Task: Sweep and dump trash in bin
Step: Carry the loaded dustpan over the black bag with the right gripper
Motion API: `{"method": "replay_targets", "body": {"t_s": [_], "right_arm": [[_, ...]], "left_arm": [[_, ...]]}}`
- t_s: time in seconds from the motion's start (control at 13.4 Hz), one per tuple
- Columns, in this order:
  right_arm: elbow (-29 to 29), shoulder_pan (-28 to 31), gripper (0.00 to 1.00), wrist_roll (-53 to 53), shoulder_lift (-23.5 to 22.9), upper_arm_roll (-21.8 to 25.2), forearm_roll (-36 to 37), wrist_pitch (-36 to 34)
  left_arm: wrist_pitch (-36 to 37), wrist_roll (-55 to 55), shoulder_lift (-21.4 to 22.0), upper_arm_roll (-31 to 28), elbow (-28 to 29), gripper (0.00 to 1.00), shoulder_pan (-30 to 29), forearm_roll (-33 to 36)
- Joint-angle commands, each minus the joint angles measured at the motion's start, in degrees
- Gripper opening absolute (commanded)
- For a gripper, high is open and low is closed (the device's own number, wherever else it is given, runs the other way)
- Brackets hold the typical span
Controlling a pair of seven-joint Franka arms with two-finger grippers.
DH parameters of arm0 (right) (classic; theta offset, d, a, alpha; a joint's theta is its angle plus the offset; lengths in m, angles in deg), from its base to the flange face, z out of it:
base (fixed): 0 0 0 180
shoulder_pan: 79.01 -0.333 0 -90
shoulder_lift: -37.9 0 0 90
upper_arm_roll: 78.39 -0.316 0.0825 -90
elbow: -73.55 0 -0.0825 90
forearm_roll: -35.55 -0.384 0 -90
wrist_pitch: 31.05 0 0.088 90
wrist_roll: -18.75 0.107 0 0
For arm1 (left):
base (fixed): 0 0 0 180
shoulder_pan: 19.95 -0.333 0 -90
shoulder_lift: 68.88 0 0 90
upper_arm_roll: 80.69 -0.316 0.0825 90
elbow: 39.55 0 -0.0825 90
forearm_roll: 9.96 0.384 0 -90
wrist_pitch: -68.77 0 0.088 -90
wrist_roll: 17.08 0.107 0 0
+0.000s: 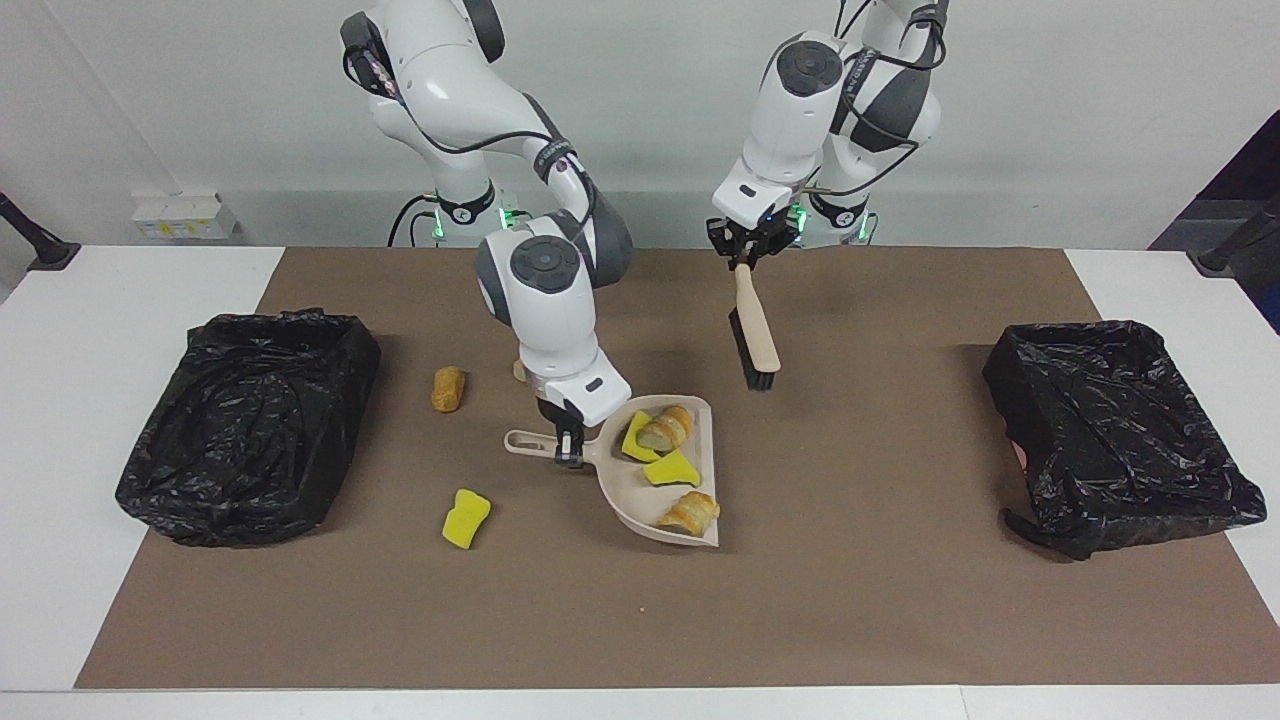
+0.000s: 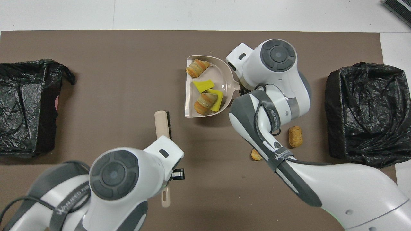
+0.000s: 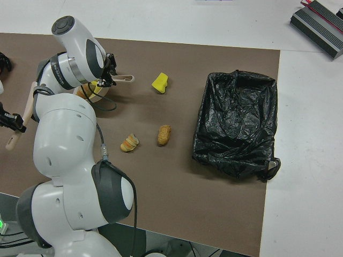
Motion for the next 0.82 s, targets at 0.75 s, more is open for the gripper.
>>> {"method": "replay_targets", "body": {"t_s": [0.75], "right_arm": [[-2.0,21.6,0.00,-19.6,13.3,-0.7,-3.3,-8.0]], "left_arm": [[-11.5,0.4,-1.8,-0.9,14.9,0.00,4.7,-0.5]]}}
